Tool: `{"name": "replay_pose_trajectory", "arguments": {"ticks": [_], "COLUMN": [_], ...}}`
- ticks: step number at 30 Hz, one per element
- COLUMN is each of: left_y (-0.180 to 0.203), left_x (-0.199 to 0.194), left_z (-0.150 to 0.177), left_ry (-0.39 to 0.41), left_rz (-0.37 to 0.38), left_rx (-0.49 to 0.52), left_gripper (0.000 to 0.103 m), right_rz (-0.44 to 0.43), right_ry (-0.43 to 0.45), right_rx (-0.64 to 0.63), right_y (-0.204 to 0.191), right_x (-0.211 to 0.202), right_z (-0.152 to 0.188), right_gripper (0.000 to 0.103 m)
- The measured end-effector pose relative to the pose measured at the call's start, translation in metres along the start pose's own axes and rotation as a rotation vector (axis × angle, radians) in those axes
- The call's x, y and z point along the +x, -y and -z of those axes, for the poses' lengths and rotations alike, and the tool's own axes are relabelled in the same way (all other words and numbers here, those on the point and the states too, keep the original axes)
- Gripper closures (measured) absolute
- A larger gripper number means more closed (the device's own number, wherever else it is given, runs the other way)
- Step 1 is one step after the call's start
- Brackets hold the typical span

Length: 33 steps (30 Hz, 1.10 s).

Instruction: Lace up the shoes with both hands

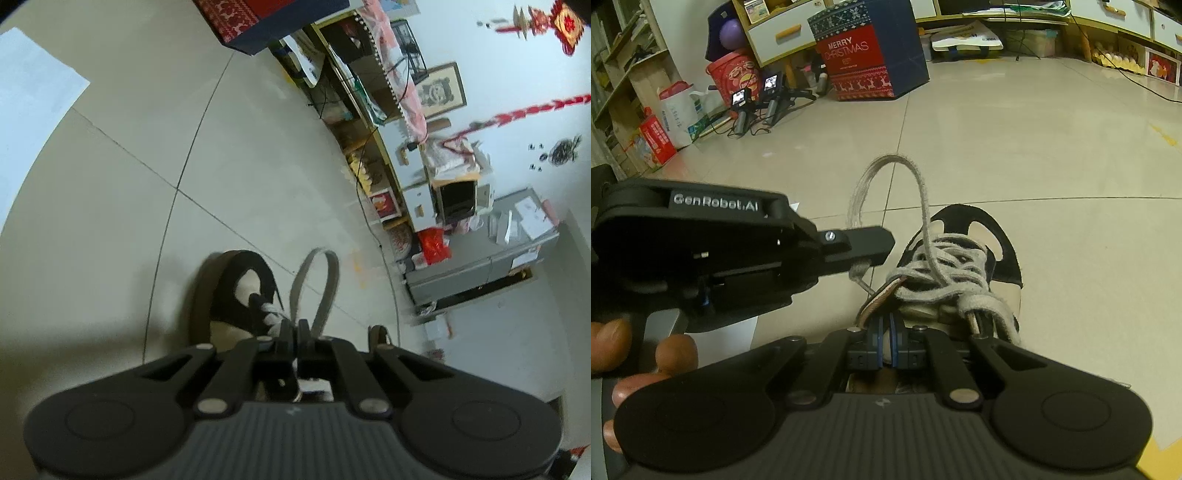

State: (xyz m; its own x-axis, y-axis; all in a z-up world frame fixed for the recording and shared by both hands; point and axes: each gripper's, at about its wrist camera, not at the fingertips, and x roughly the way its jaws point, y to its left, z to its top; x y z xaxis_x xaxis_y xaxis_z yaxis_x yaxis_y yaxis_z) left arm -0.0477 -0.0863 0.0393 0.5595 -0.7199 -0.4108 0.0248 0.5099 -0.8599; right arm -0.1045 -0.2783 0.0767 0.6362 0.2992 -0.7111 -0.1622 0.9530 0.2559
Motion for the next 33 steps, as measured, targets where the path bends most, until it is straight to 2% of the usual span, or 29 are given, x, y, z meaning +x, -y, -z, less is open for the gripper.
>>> {"name": "replay_pose_trajectory", "arguments": {"ticks": [8, 14, 22, 23, 27, 33], "left_y": [0.0, 0.001, 0.001, 0.001, 0.001, 0.005], "left_x": [0.0, 0.002, 0.004, 0.004, 0.004, 0.003], "left_z": [0.005, 0.004, 0.01, 0.01, 0.01, 0.011], "left_ry": [-0.015, -0.011, -0.028, -0.029, -0.03, -0.03], "left_rz": [0.004, 0.009, 0.031, 0.031, 0.029, 0.014], "left_rx": [0.013, 0.025, 0.031, 0.029, 0.033, 0.083], "left_gripper": [0.101, 0.101, 0.101, 0.101, 0.101, 0.101], "right_rz": [0.008, 0.023, 0.02, 0.018, 0.06, 0.052], "right_ry": [0.004, -0.002, -0.009, -0.01, -0.003, -0.036], "right_rx": [-0.007, -0.062, -0.044, -0.045, -0.138, -0.341], "right_y": [0.0, -0.004, 0.002, 0.002, -0.003, -0.011], "right_x": [-0.001, -0.001, -0.002, -0.001, -0.003, 0.001], "right_z": [0.0, -0.003, -0.008, -0.007, -0.005, -0.009], "right_gripper": [0.097, 0.097, 0.096, 0.092, 0.074, 0.073]}}
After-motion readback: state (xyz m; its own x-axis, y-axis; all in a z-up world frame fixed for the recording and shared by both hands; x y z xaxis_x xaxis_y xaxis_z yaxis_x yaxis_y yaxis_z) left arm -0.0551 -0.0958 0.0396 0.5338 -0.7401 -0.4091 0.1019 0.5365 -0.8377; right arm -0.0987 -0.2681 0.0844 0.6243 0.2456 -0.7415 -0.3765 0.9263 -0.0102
